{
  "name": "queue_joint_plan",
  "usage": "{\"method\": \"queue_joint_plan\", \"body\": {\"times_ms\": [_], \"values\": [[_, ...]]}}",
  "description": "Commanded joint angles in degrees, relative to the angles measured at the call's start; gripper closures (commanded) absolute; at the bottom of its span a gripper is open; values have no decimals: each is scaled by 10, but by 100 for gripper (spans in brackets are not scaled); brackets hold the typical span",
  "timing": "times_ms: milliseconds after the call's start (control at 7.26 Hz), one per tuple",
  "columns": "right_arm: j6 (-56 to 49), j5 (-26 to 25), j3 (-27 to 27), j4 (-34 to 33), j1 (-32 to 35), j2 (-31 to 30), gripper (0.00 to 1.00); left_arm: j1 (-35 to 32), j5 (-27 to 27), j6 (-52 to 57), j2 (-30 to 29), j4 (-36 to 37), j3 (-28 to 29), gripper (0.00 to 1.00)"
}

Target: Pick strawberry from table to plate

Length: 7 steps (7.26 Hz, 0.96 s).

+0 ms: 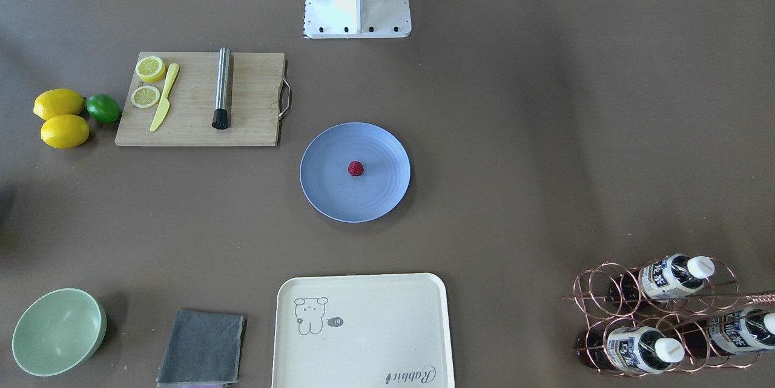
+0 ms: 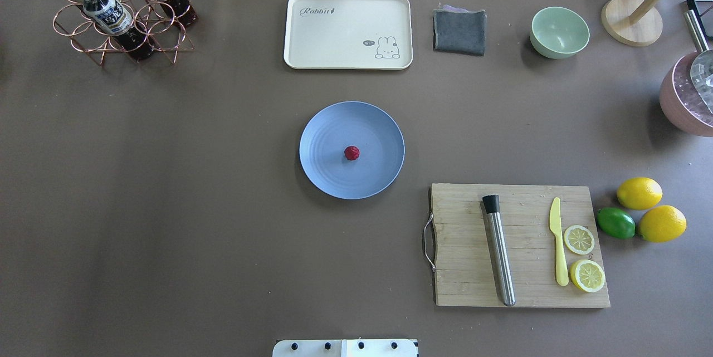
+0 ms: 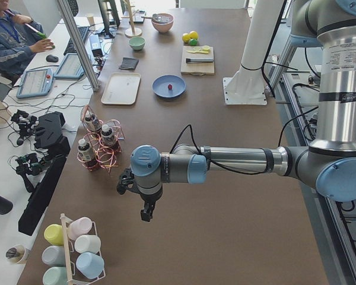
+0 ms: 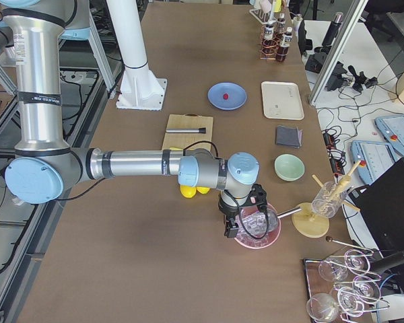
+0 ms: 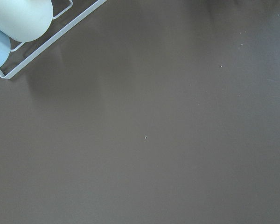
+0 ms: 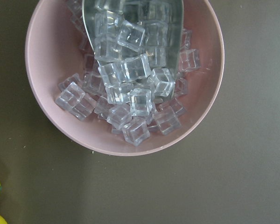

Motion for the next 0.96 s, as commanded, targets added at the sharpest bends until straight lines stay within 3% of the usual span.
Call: {"method": "queue_joint_plan", "body": {"times_ms": [0,826], "values": [[-1,16,1,1,-11,0,0,0,0,1,2,0,0,1],[-1,24,-1,30,-27,-6,0,0,0,1,12,-1,-9,1]]}}
